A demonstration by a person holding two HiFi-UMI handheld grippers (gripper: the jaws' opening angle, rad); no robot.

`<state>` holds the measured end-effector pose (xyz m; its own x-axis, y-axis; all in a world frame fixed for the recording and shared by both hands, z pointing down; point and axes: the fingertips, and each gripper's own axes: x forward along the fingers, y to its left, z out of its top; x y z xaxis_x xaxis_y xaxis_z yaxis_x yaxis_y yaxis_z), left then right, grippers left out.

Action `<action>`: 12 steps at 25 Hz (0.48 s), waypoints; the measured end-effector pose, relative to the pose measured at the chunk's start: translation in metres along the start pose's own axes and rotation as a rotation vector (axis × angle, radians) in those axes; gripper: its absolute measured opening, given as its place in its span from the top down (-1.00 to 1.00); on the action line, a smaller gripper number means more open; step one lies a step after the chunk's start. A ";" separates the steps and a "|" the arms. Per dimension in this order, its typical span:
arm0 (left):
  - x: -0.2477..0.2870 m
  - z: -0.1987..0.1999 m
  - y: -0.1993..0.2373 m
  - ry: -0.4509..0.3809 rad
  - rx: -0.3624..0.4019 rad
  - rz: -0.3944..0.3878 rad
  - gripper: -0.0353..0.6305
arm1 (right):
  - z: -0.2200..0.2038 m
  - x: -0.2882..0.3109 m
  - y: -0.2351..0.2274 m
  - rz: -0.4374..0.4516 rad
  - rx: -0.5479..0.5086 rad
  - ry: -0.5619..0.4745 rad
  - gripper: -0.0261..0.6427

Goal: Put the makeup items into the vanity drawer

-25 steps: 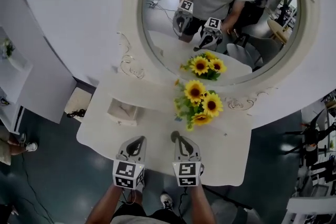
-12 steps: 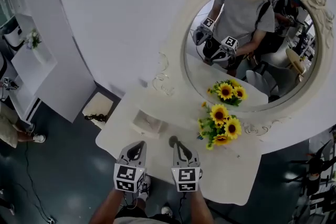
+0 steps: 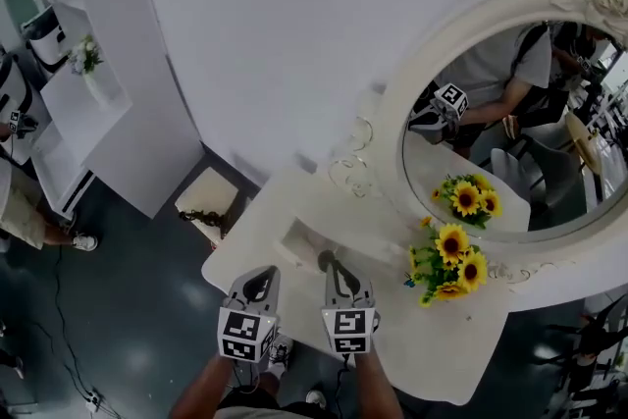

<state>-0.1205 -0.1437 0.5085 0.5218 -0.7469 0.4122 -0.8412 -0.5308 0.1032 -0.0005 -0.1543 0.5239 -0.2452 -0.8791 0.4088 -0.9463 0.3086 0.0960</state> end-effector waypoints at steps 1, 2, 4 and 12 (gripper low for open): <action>0.003 -0.001 0.005 0.004 -0.003 0.001 0.89 | -0.001 0.007 0.002 0.005 -0.001 0.006 0.83; 0.006 -0.003 0.010 0.010 -0.007 0.002 0.89 | -0.003 0.014 0.004 0.009 -0.001 0.014 0.83; 0.012 -0.008 0.019 0.023 -0.018 0.002 0.89 | -0.007 0.026 0.008 0.017 0.000 0.032 0.83; 0.037 -0.025 0.051 0.057 -0.049 0.004 0.89 | -0.028 0.071 0.019 0.038 -0.004 0.097 0.83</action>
<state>-0.1479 -0.1887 0.5518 0.5104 -0.7243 0.4635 -0.8501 -0.5063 0.1449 -0.0297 -0.2012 0.5798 -0.2597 -0.8275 0.4978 -0.9356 0.3432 0.0824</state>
